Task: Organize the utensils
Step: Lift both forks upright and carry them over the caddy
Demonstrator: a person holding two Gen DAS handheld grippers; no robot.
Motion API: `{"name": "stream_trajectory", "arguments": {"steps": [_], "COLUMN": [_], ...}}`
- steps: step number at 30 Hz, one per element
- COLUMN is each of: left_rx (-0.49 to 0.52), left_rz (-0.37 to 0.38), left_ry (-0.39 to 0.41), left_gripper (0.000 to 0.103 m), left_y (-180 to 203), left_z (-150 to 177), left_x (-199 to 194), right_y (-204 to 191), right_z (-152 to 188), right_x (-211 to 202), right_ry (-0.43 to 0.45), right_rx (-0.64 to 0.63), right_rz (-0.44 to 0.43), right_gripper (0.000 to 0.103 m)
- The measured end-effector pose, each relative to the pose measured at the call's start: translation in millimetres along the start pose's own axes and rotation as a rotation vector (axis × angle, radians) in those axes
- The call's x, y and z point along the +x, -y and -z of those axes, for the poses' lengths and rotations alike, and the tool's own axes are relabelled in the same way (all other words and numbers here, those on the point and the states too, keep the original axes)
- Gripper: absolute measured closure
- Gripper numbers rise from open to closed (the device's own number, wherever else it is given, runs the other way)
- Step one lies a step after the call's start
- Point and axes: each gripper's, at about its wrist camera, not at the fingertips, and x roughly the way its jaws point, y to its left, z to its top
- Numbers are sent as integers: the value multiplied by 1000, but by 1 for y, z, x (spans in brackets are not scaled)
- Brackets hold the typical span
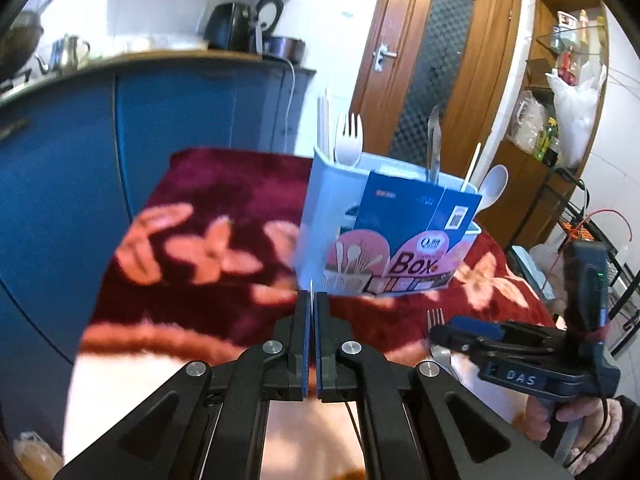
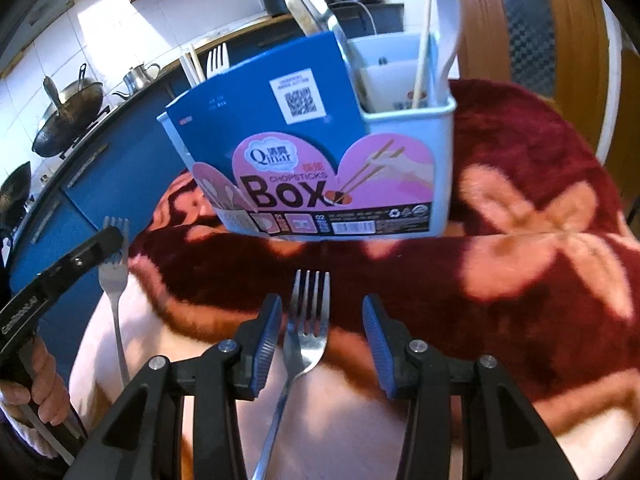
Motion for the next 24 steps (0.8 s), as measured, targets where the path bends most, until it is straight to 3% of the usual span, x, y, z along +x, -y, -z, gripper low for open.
{"name": "stream_trajectory", "arguments": {"steps": [6,12,13,24], "left_rx": [7,-1,0,21], "left_rz": [9,-11,-15,-53], "left_ry": [23,52,61,240], "left_gripper": [102,102,102,102], "left_y": [6,8,9,23], "left_z": [-3,-4,-4,-20], "left_x": [-7,-14,-16,-56], "right_y": [6,-3,-8,-44], "right_z": [-2,2,2,15], "right_x": [2,-20,-27,-100], "right_ry": [-4,93,127,414], "right_rx": [37,-19,-38,-188], "right_rz": [-116,-114,-102,27], "right_gripper": [89,90,96,100]}}
